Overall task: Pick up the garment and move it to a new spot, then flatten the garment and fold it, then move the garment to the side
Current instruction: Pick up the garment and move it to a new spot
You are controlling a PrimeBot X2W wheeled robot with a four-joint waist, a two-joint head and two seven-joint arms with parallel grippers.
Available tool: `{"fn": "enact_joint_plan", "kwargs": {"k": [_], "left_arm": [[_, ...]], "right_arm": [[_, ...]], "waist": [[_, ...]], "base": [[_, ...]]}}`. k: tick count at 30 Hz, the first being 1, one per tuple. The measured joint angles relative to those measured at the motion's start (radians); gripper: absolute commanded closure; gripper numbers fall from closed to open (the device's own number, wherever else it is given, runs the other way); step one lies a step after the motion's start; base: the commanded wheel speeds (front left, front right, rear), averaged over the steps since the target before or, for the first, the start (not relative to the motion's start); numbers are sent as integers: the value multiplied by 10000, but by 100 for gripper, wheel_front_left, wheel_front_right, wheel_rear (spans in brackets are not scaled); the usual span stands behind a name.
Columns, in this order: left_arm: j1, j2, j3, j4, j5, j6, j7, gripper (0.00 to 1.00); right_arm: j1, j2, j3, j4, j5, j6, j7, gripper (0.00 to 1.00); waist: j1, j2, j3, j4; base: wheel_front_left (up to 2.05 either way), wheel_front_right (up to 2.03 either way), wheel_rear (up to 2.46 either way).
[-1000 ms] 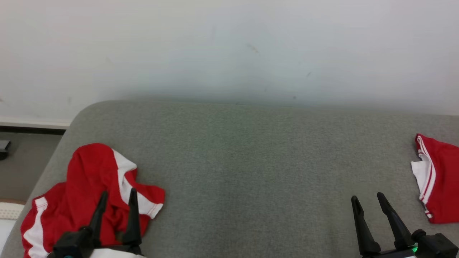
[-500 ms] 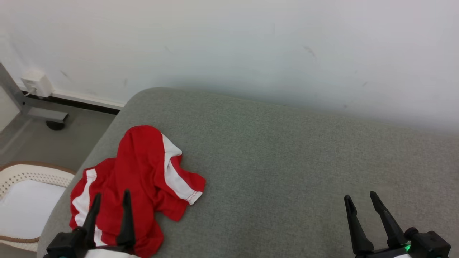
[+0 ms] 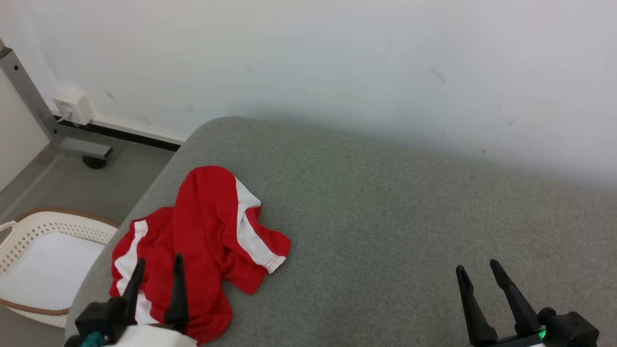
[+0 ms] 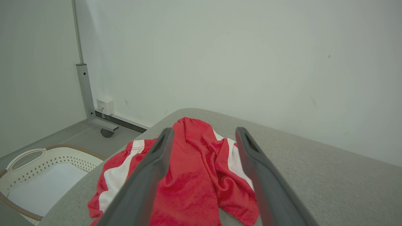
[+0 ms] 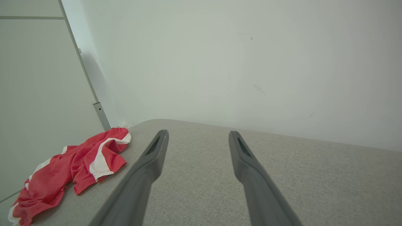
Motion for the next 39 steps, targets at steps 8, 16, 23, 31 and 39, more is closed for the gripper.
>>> {"fn": "enact_joint_plan", "kwargs": {"k": [8, 16, 23, 31, 39], "left_arm": [[-1815, 660, -107, 796, -186, -213, 1214, 0], [-3766, 1058, 107, 2362, -928, -387, 2406, 0], [-5008, 1528, 77, 4495, -1542, -560, 2801, 0], [-5709, 1716, -460, 6523, -2006, -621, 3141, 0], [-6225, 1893, -1327, 7741, -2775, -644, 4414, 0]], "right_arm": [[-293, -238, 290, 184, 46, 0, -2, 0], [-1291, -673, 1037, 525, 278, 0, 0, 0], [-2003, -606, 1035, 424, 282, 0, 0, 0], [-2711, -673, 1430, 244, 104, 0, 0, 0], [-2788, -497, 1120, 194, 98, 0, 0, 0]], "waist": [[0, 0, 360, -48], [1, 0, 1130, -417], [1, 0, 1916, -920], [1, 0, 2819, -1547], [-1, 0, 3141, -1858]], "base": [[0, 0, 0], [0, 0, 0], [0, 0, 0], [0, 0, 0], [0, 0, 0]]}}
